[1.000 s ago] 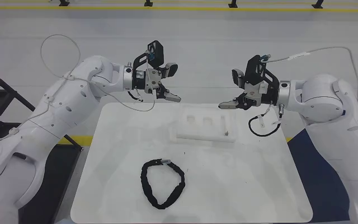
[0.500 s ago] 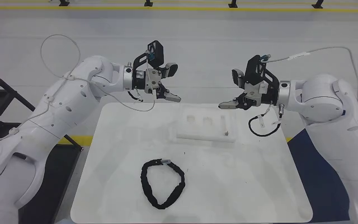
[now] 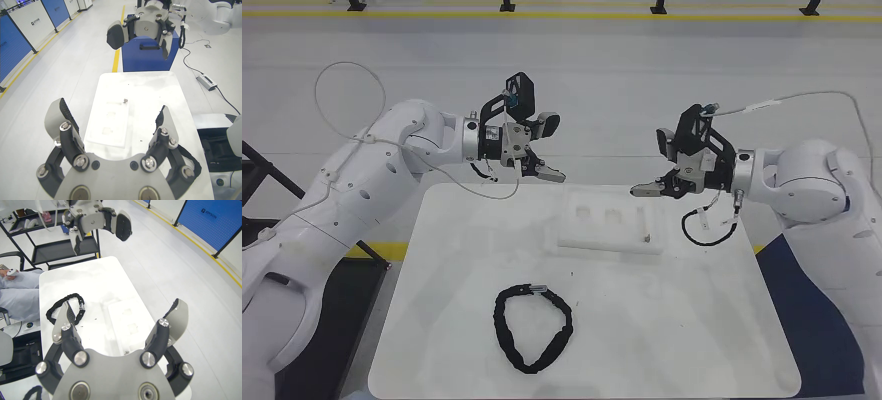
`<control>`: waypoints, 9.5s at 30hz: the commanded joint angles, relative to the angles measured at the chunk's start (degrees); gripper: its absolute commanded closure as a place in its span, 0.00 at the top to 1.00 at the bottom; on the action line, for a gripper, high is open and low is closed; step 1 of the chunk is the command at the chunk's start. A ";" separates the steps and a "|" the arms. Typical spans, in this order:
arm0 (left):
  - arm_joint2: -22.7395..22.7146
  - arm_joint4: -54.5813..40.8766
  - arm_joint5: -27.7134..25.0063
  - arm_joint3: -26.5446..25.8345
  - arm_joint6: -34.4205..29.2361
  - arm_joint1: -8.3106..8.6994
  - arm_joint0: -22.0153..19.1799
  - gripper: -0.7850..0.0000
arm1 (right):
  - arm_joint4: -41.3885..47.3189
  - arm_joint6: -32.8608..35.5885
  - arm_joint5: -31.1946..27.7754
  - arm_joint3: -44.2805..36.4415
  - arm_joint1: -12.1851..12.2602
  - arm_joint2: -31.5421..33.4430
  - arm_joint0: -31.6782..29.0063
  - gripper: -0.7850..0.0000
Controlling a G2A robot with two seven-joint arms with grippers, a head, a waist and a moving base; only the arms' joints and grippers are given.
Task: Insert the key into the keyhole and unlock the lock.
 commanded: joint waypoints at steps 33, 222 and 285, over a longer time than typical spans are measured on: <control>0.00 -0.01 0.00 0.00 0.00 0.00 0.00 1.00 | 11.52 9.33 39.45 20.48 -5.59 -10.23 -4.05 1.00; 0.31 38.54 0.00 -0.01 13.80 4.61 24.89 1.00 | 40.37 19.24 27.93 -10.85 -4.80 32.47 -30.60 0.00; -11.10 64.20 5.18 -9.99 46.55 3.74 29.59 0.00 | 36.04 22.98 37.54 -13.33 -4.67 25.26 -30.62 0.00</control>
